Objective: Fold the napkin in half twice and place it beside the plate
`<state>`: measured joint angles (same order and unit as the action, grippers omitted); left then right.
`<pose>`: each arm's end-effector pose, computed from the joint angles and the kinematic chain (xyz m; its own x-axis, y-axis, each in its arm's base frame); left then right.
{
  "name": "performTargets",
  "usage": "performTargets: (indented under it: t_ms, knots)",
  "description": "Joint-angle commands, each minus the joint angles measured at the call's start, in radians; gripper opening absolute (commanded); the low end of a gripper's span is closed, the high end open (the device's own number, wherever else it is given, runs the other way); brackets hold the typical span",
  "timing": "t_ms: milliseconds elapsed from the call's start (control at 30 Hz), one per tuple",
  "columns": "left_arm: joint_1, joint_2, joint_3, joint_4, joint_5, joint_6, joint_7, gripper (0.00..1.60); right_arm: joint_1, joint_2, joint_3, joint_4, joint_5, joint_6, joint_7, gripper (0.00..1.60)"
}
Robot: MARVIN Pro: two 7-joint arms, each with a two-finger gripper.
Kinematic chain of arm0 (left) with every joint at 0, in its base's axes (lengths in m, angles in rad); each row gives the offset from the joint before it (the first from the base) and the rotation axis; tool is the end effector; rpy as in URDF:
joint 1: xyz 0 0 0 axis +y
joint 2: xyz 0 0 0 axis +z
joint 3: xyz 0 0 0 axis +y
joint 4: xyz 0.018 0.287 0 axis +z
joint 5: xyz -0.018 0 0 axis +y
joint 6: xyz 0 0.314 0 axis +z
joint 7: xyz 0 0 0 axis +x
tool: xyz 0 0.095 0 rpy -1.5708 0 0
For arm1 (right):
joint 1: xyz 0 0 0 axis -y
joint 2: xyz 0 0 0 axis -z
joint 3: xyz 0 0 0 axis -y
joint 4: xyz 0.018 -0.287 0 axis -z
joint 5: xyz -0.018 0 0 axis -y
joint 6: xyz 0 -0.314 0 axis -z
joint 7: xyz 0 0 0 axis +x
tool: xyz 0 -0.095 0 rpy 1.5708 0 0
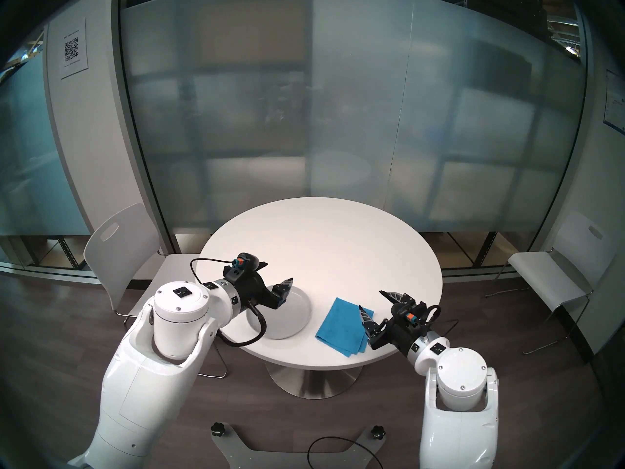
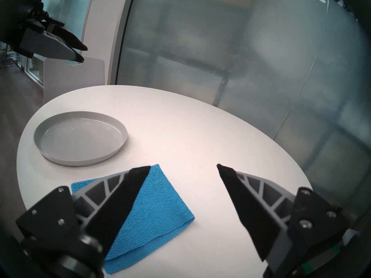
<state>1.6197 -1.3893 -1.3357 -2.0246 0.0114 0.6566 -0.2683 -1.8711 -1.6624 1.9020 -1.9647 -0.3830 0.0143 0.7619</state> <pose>0.3710 -0.0814 -0.2206 0.2402 -0.2316 0.9427 -0.4780 -0.8735 -0.0928 0.3144 -0.0522 -0.2918 0.0729 0.3840 0.9204 0.4027 -0.8557 0.3251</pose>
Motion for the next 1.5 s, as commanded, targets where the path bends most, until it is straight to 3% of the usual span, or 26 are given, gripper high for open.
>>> performTargets:
  t_ms: [0, 400, 567, 967, 1467]
  knots:
    - [0.028, -0.080, -0.006, -0.021, 0.010, -0.104, 0.095, 1.56, -0.015, -0.011, -0.003, -0.027, 0.059, -0.032, -0.080, 1.43]
    - [0.076, -0.125, -0.005, 0.012, 0.035, -0.294, 0.237, 1.54, -0.044, -0.022, -0.004, -0.009, 0.146, -0.085, -0.211, 1.48]
    - [0.084, -0.146, -0.010, 0.028, 0.032, -0.333, 0.274, 1.54, -0.050, -0.023, -0.014, 0.002, 0.162, -0.100, -0.258, 1.49]
    - [0.090, -0.156, 0.002, 0.060, 0.021, -0.363, 0.340, 1.59, -0.033, -0.015, -0.037, 0.039, 0.170, -0.098, -0.314, 1.54]
    - [0.087, -0.154, 0.014, 0.069, 0.017, -0.363, 0.360, 1.60, -0.024, -0.012, -0.038, 0.046, 0.180, -0.093, -0.303, 1.60]
